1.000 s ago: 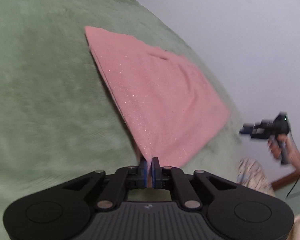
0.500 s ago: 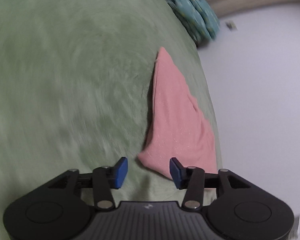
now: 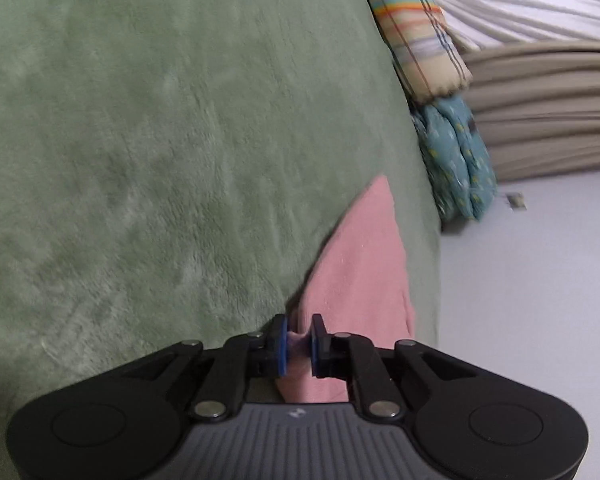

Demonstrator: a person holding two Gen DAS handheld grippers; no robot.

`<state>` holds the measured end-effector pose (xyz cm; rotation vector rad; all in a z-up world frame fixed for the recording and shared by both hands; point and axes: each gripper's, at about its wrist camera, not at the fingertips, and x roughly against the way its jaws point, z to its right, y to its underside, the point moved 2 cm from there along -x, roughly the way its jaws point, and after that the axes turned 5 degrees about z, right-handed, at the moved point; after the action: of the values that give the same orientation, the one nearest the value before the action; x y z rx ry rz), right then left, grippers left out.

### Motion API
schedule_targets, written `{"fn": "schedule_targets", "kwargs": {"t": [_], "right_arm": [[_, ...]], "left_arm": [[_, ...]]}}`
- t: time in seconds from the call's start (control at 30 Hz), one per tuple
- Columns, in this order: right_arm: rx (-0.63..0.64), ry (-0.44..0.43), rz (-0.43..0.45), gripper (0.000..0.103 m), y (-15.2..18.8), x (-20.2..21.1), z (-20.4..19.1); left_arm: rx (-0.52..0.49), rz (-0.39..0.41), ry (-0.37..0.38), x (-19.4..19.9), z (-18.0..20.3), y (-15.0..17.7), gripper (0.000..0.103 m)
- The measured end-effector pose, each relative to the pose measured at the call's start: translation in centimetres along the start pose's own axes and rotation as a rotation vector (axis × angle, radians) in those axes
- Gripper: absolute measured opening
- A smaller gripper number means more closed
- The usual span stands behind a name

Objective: Fold clothes
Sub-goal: 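Grasp the folded sweater edge with both grippers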

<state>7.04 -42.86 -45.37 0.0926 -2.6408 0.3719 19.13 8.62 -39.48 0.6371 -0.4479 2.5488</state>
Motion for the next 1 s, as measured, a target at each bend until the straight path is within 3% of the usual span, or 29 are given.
{"fn": "schedule_targets", "kwargs": {"t": [0.07,0.13,0.2,0.27,0.33,0.37,0.47,0.53,0.6,0.73,0.8,0.87,0.93,0.97,1.0], "right_arm": [[0.047,-0.003,0.016,0.009,0.0,1.0,-1.0],[0.099,0.068,-0.005,0.009,0.1,0.4,-0.7],[0.003,0.100,-0.023,0.009,0.0,-0.4,1.9],[0.014,0.105,-0.011,0.009,0.0,0.0,2.1],[0.052,0.105,0.006,0.009,0.0,0.7,1.7],[0.071,0.105,0.015,0.001,0.0,1.0,1.6],[0.055,0.160,0.070,0.000,-0.8,1.8,2.3],[-0.014,0.152,0.072,0.000,-1.8,2.2,3.7],[-0.052,0.078,0.035,0.003,-2.5,2.7,4.3],[0.120,0.056,-0.006,0.004,-2.5,3.4,1.7],[0.252,0.053,-0.047,0.013,-1.8,2.7,-0.9],[0.376,0.049,-0.069,0.033,-1.4,1.7,-3.4],[0.484,0.020,-0.070,0.036,-1.2,1.2,-5.5],[0.552,-0.010,-0.065,0.038,-1.3,0.6,-7.1],[0.625,-0.038,-0.058,0.040,-1.8,-0.4,-8.8]], "left_arm": [[-0.093,0.026,-0.008,-0.1,1.5,0.5,0.008],[-0.172,0.002,-0.075,-0.6,1.4,0.7,0.008],[-0.120,-0.036,-0.123,-1.4,-0.4,0.8,0.008],[-0.060,-0.034,-0.100,-1.0,-1.2,0.8,0.008],[-0.101,-0.022,-0.086,-0.5,-0.4,1.0,0.008],[-0.112,-0.021,-0.082,-0.4,-0.1,1.1,0.008],[-0.140,-0.034,-0.075,-0.7,0.7,0.8,0.009],[-0.120,-0.083,-0.091,-1.8,0.6,0.6,0.012],[-0.100,-0.070,-0.087,-0.8,-0.3,-0.3,0.017],[-0.197,-0.002,-0.152,2.0,-0.9,-2.0,0.018],[-0.241,0.002,-0.148,2.5,0.1,-2.6,0.018],[-0.323,-0.012,-0.118,2.5,2.4,-2.9,0.020],[-0.453,-0.023,-0.072,1.7,5.7,-3.1,0.036],[-0.489,-0.024,-0.061,1.6,6.5,-3.1,0.049],[-0.546,-0.022,-0.049,0.6,8.0,-3.4,0.052]]}}
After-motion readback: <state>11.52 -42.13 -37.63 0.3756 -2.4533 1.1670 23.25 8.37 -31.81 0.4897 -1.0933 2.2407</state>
